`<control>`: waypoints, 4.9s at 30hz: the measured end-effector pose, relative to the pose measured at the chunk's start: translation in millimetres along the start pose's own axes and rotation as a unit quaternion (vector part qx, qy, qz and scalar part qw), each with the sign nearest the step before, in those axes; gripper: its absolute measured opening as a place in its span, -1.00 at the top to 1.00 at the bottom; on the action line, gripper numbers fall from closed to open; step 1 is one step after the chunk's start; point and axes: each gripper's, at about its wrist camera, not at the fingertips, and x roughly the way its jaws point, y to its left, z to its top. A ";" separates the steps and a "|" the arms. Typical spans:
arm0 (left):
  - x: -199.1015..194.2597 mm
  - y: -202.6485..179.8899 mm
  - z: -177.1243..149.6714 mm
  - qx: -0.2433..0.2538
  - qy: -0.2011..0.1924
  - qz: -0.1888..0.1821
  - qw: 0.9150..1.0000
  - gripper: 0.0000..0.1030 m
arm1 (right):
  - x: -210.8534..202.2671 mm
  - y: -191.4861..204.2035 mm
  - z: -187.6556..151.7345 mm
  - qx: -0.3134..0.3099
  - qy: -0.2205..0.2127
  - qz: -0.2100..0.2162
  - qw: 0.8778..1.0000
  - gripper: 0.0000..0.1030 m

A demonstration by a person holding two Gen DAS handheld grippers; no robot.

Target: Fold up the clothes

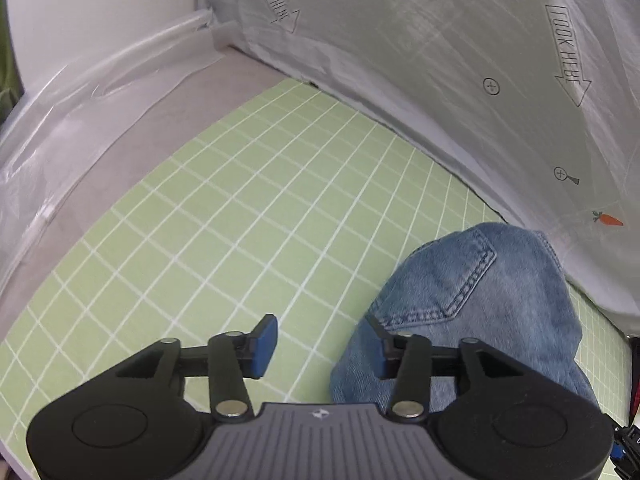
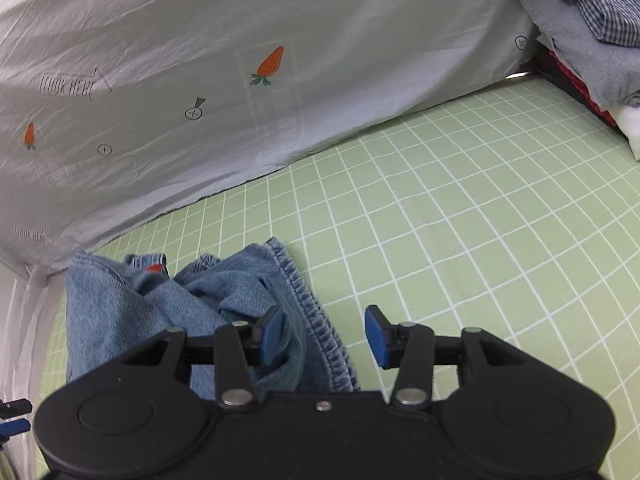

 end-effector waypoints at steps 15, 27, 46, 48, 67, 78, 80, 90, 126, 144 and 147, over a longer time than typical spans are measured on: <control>138.0 -92.7 88.7 0.040 0.117 -0.142 0.982 -0.84 | 95.2 43.0 23.6 -0.023 0.100 0.049 0.994 -0.35; 160.8 -110.7 71.2 0.042 0.109 -0.152 0.981 0.62 | 123.3 55.1 30.2 -0.064 0.085 0.051 0.993 0.74; -3.0 -33.4 51.0 0.029 -0.071 -0.053 0.996 0.78 | -31.0 2.3 61.6 -0.046 -0.134 -0.128 0.982 0.90; 10.7 -3.7 17.2 -0.010 0.000 -0.028 1.000 0.78 | -20.3 -20.2 31.3 -0.009 -0.063 -0.147 0.987 0.89; 67.9 -48.2 61.6 0.065 0.005 -0.008 0.998 -0.73 | 41.8 -42.1 62.0 0.051 -0.050 -0.149 0.986 -0.52; 147.8 -77.0 91.7 0.063 0.038 -0.034 0.997 -0.86 | 120.7 -91.9 107.9 0.217 -0.020 -0.072 0.973 -0.63; 155.2 -89.2 91.8 0.086 0.034 -0.044 0.995 -0.88 | 128.6 -91.9 113.2 0.236 -0.025 -0.061 0.970 -0.64; 179.3 -101.7 83.3 0.077 0.053 -0.046 0.995 0.92 | 132.1 -64.2 122.3 0.107 -0.030 -0.057 0.992 0.96; 4.3 40.9 -62.1 -0.114 0.030 0.007 0.993 -0.20 | -72.7 -199.8 -20.5 0.252 -0.072 -0.183 0.948 -0.29; 99.3 -5.2 3.0 -0.138 0.019 0.022 0.990 0.95 | 61.4 -170.3 76.4 0.174 0.005 -0.105 0.979 0.78; 126.0 -28.3 34.8 -0.120 0.001 0.024 0.993 0.96 | 101.4 -150.3 125.2 0.122 -0.017 -0.077 0.989 0.81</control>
